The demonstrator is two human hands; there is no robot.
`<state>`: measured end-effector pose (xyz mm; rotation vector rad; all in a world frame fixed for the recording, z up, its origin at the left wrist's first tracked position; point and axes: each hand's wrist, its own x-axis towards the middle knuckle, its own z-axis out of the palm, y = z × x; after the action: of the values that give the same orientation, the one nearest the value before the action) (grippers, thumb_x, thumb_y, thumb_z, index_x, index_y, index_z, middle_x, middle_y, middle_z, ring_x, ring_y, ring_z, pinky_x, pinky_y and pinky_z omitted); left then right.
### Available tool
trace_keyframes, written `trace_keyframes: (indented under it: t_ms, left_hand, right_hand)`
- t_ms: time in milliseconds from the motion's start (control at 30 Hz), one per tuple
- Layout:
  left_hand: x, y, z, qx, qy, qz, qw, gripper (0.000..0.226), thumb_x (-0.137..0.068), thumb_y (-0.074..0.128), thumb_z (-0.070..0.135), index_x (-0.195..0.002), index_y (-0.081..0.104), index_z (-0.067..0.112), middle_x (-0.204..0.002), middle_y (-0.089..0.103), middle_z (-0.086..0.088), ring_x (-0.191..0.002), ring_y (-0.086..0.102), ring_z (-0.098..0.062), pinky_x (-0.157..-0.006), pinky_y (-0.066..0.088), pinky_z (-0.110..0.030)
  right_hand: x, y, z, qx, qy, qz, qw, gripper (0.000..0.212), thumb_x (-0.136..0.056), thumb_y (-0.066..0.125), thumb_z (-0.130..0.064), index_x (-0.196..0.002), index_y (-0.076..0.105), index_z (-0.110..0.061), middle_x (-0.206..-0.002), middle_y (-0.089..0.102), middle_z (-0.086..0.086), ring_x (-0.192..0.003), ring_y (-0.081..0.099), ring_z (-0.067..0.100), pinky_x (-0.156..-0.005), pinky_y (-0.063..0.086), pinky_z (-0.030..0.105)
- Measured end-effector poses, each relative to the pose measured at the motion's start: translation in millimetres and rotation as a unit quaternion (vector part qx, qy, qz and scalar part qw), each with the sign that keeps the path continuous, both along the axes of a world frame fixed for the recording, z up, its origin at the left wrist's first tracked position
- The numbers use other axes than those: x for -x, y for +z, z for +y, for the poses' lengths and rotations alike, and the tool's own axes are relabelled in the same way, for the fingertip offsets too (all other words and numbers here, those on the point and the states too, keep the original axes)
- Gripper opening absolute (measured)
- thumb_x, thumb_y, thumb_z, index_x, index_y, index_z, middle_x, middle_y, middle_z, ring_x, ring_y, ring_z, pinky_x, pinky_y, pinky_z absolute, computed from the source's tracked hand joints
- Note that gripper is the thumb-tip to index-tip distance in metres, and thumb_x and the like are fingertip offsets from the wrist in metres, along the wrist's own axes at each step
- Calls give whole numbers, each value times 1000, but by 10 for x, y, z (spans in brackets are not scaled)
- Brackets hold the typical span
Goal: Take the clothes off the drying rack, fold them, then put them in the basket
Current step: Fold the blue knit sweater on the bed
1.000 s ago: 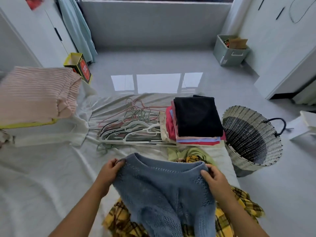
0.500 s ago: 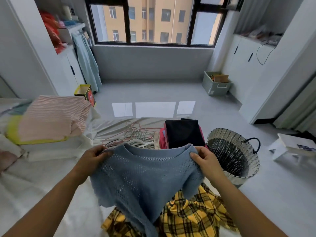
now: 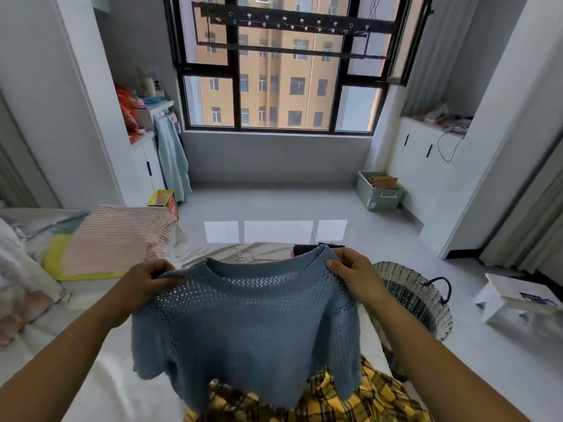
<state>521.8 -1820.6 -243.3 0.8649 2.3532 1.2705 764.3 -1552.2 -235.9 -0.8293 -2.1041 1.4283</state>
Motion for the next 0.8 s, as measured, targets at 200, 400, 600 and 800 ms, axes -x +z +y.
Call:
trace_keyframes:
  t_ms: [200,400,600,800]
  left_hand:
    - [8,146,-256,5,-6,2,1000,14,-78,72,10,-73,61,2,-69,58,-13,-68,49,-20,-65,34,-32]
    - [245,196,-410,-2,-23,-12,1000,18,-76,73,7,-68,59,1,-64,53,-9,-64,46,-18,-61,31,-31]
    - [795,185,-636,54,-84,-50,994,20,-72,80,16,-74,68,1,-71,65,-9,-70,56,-19,-66,37,-29]
    - [1636,30,-1032,94,-87,-77,989,23,-84,64,34,-80,76,14,-83,72,3,-80,62,-14,-72,43,-22]
  right_hand:
    - [20,144,-233,5,15,2,1000,13,-93,56,-18,-106,57,-19,-95,61,-9,-82,55,-1,-62,42,8]
    - [238,225,-455,-17,35,-17,999,9,-94,54,-18,-103,57,-20,-92,58,-11,-80,53,-3,-56,40,-1]
    - [747,238,-718,-40,21,-33,998,10,-93,55,-19,-103,58,-19,-94,60,-9,-84,56,3,-60,39,2]
    - [1626,140,-1048,-42,17,-76,996,15,-92,58,-20,-106,60,-15,-102,64,2,-96,59,17,-83,45,24]
